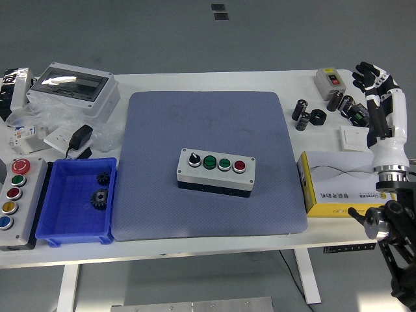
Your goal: Pick up the button,place it on the desk,press the button,press the button
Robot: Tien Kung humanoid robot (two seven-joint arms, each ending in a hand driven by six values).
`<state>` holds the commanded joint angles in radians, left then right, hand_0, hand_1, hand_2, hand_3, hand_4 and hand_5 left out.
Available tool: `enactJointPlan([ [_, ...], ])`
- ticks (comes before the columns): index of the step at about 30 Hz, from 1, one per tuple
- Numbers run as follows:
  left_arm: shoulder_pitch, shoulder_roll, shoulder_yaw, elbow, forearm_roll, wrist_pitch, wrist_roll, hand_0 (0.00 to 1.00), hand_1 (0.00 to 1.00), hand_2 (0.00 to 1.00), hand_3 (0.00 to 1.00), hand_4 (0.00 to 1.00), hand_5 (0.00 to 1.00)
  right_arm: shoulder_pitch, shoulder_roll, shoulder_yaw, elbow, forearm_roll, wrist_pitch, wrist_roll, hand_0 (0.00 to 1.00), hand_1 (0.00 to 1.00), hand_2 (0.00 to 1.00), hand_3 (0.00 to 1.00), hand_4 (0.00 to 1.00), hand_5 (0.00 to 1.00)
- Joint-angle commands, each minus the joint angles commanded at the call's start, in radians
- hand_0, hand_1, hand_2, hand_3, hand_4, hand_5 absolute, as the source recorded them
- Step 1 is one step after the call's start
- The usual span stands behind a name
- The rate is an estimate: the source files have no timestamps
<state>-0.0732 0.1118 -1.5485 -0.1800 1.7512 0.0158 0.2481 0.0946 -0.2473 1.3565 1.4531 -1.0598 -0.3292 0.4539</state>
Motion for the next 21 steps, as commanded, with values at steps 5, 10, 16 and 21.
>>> enactJointPlan([
  [5,-0.001,0.002,-0.006,0.000,0.007,0.000,0.000,0.615,0.512,0.530,0.602,0.618,0.213,-0.001,0.000,-0.002,0.001,0.002,0.000,0.001,0.782,0.739,0.744,0.678,0.787,0.689],
  [10,-0.002,0.003,-0.008,0.000,0.007,0.001,-0.002,0.615,0.514,0.531,0.603,0.621,0.214,-0.001,0.000,0.000,0.001,0.001,0.000,0.001,0.779,0.735,0.742,0.677,0.789,0.691],
  [16,0.001,0.002,-0.008,0.000,0.003,0.002,0.000,0.615,0.516,0.531,0.602,0.622,0.217,-0.003,0.003,0.001,0.000,0.000,0.001,0.001,0.780,0.735,0.741,0.677,0.792,0.692],
  [21,0.003,-0.001,-0.008,0.000,0.003,0.002,0.000,0.615,0.516,0.531,0.602,0.623,0.219,-0.004,0.003,0.005,0.000,-0.002,0.001,0.000,0.780,0.733,0.740,0.677,0.791,0.693],
])
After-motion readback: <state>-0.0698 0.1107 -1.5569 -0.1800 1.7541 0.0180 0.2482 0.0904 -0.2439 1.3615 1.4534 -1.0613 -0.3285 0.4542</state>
